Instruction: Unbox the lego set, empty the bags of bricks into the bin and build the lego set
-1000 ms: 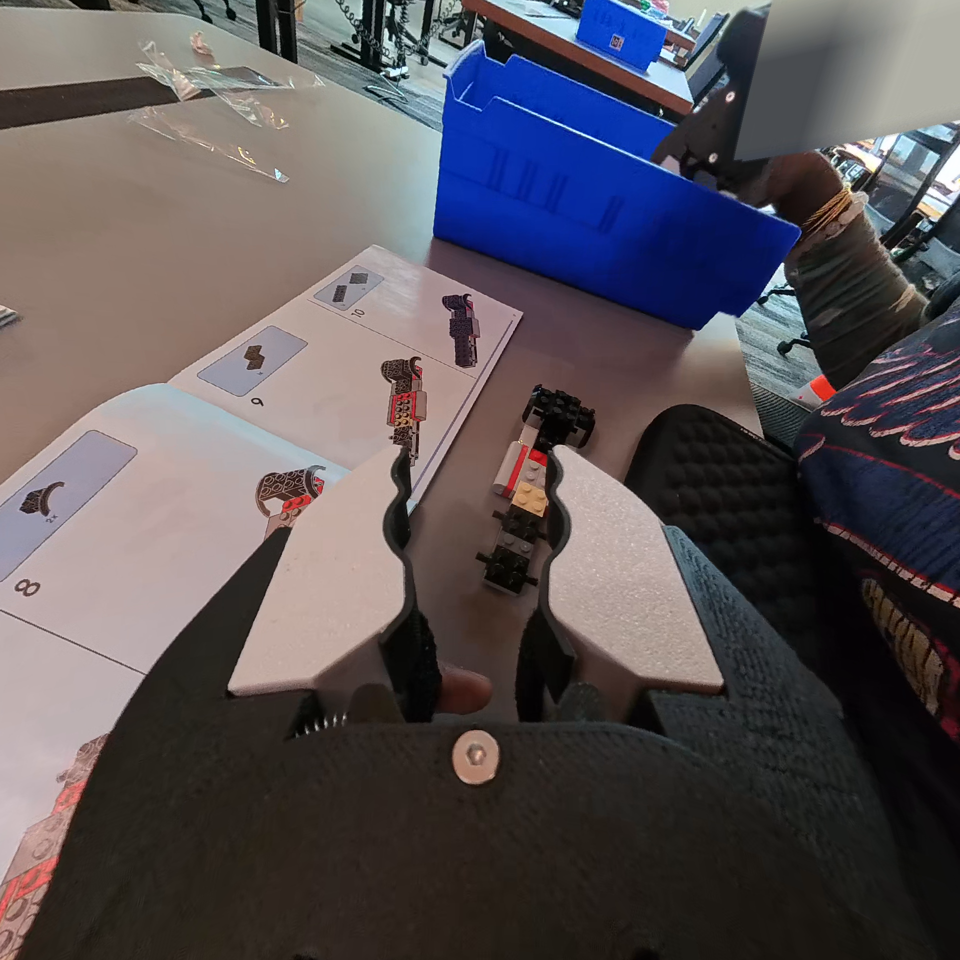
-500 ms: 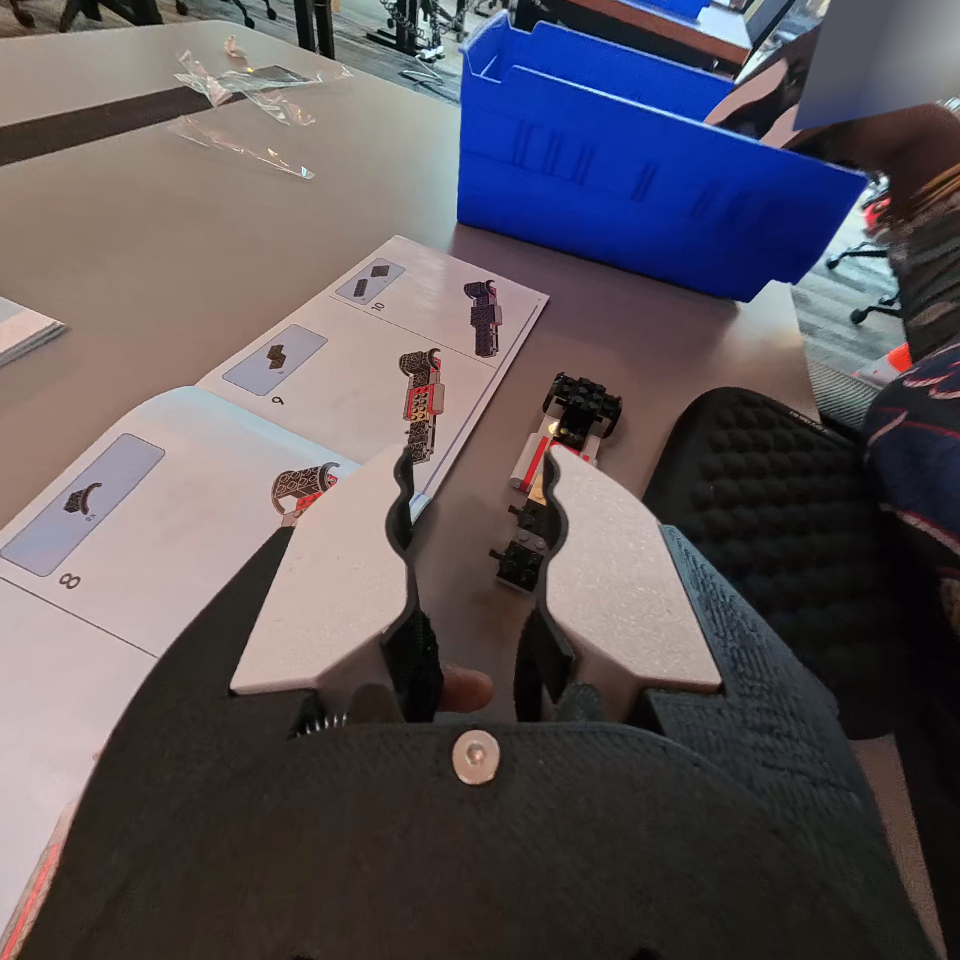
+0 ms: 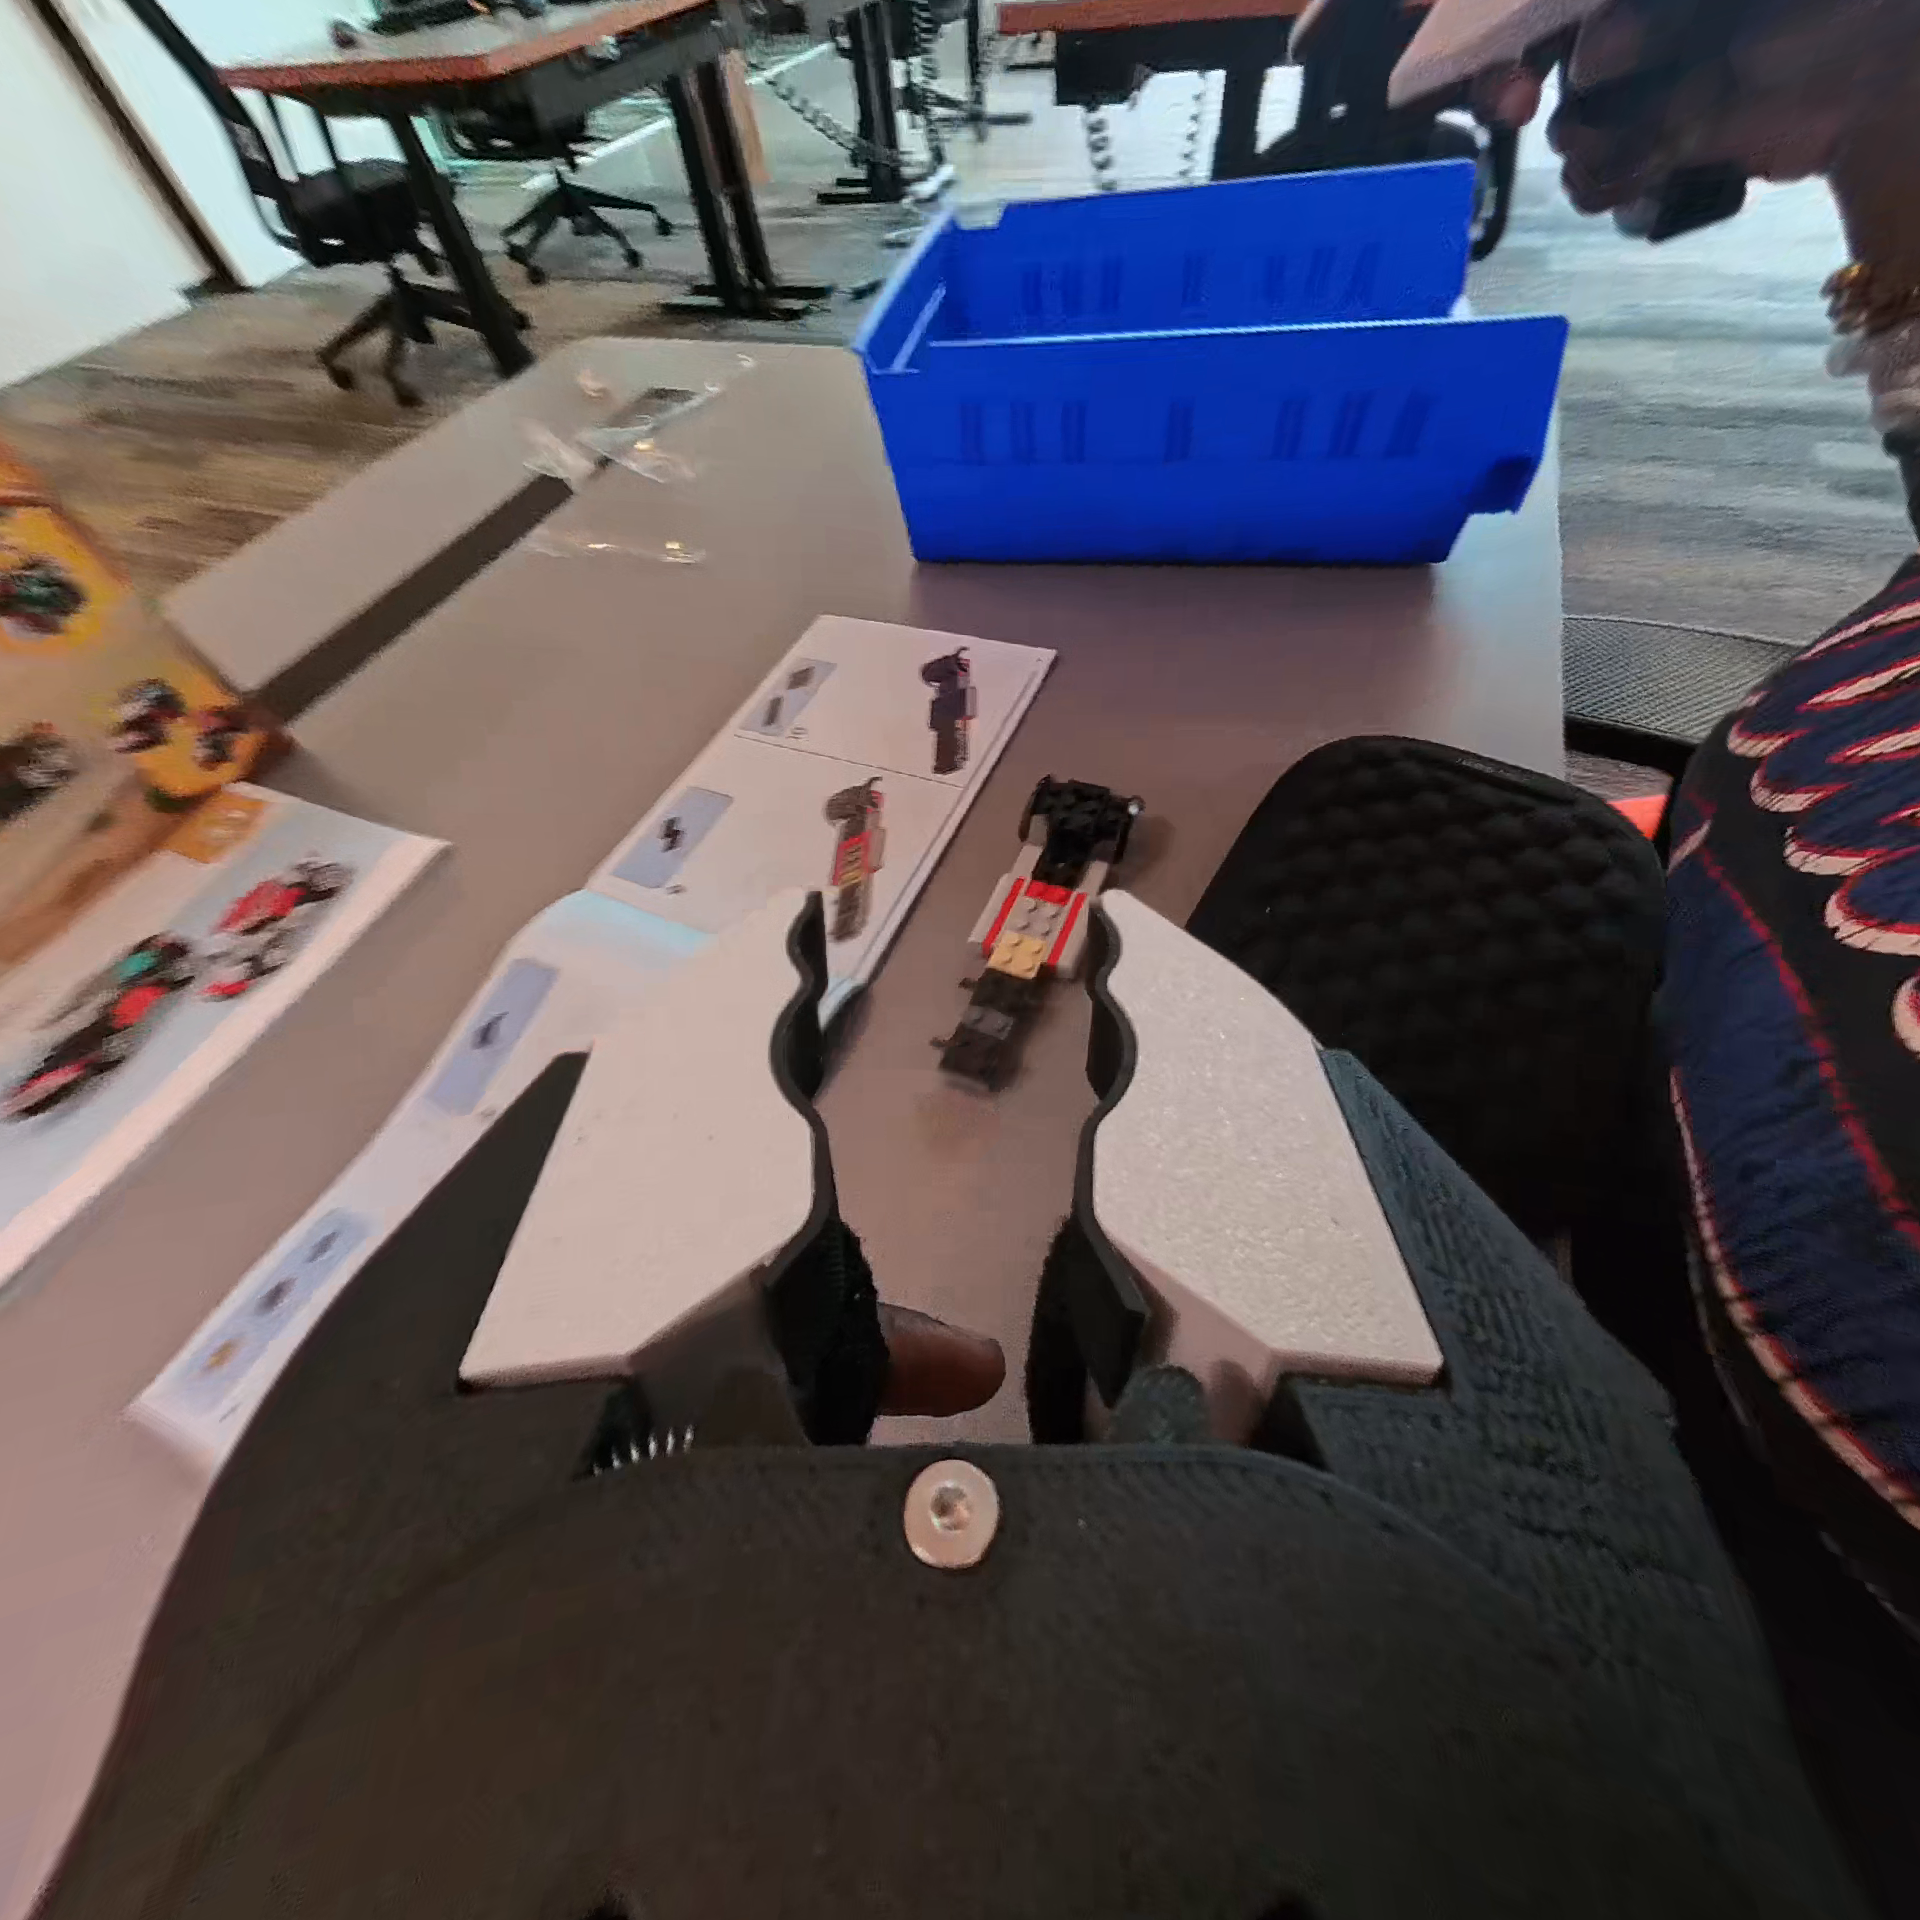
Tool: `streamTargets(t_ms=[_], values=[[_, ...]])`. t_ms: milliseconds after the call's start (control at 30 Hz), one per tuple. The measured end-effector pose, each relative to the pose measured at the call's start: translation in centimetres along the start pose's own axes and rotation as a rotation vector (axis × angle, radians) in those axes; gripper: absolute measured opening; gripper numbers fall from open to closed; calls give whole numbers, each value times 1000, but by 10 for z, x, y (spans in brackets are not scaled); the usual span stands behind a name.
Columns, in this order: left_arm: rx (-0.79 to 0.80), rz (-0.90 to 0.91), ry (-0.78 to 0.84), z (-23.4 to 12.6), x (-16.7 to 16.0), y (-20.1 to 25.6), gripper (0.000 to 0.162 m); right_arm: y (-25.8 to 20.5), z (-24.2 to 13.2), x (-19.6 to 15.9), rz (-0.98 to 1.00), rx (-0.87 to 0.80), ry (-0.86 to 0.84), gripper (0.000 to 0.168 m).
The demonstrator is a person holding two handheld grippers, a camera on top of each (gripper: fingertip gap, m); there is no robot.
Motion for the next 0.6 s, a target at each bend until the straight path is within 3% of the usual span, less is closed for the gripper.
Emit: streamTargets(t_ms=[100,200,333,467,600], values=[[127,-8,-61,-55,-4,-12,48,-37,34,6,9,96,28,52],[300,-42,-206,-117,-28,-33,48,-65,69,12,59,152,99,52],[497,-221,-427,-190,-84,-61,46,-71,112,9,140,39,210,51],[281,-452,-506,-183,-130,-37,47,-60,128,-8,94,-132,223,46],[234,-322,-609,-171,-148,-29,45,-57,126,-15,31,-199,215,44]])
Point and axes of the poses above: each gripper's, where its closed fingertips meet, z out along the fingers, x out of its top, y = z × x across the jaws, the point moved 1 cm from there along -z, back along the fingers, and after that the axes turned 10 degrees about -x, right-handed, at the moved point
